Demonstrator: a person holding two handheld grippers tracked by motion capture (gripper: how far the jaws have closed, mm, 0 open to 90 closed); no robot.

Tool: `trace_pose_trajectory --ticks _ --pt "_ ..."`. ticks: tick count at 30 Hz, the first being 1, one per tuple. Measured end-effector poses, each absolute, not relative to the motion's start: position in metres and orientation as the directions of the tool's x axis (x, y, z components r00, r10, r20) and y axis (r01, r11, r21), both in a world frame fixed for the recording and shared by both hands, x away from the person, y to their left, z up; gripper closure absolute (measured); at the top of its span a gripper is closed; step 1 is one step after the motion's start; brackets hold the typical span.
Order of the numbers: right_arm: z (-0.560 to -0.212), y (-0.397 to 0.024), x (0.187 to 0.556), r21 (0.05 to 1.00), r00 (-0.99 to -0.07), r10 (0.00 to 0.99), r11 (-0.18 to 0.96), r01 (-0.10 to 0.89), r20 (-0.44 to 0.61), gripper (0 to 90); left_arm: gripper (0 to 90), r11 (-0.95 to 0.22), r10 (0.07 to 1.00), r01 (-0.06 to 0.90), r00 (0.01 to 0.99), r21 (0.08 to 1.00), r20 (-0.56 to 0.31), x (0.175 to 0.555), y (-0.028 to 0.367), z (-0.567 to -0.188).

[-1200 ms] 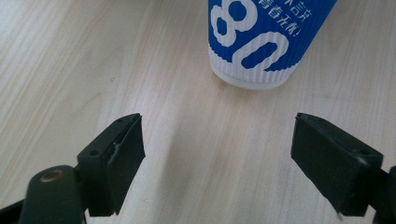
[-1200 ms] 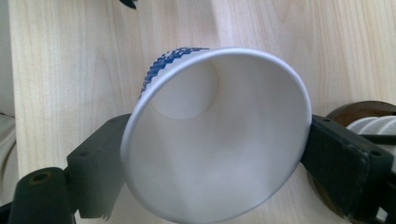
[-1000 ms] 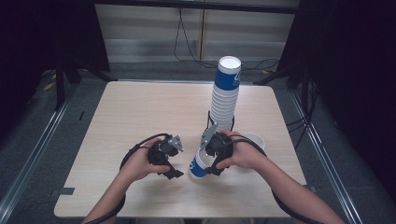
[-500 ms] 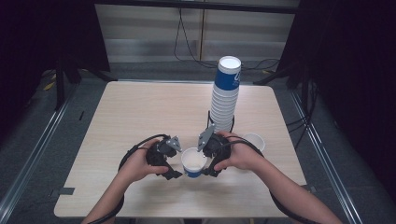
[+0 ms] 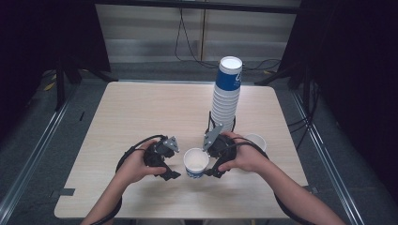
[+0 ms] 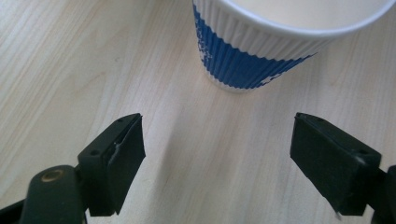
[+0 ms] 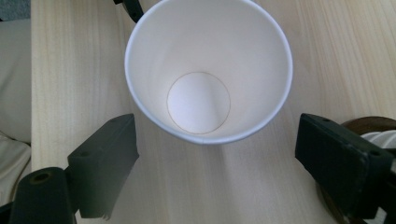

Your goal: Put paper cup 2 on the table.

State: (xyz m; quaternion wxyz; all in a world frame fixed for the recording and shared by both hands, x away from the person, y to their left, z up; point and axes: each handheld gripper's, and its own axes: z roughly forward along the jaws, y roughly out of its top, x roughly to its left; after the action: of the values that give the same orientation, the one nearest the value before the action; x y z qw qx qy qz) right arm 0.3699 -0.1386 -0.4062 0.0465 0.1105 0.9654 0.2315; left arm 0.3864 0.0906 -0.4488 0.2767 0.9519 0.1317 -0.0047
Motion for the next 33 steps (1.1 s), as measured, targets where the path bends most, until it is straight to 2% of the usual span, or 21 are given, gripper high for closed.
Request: trace_pose_trajectory --ticks 23,33 --pt "-0.411 -0.172 0.357 0.54 -0.947 0.322 0.794 0.281 0.019 12.5 17.6 -0.801 0.261 0.269 0.961 0.535 -0.092 0.384 0.097 -0.451" --pt "-0.411 -0.181 0.348 0.564 -0.943 0.331 0.774 0.287 0.026 12.5 17.6 -0.8 0.269 0.28 0.958 0.531 -0.099 0.382 0.099 -0.455"
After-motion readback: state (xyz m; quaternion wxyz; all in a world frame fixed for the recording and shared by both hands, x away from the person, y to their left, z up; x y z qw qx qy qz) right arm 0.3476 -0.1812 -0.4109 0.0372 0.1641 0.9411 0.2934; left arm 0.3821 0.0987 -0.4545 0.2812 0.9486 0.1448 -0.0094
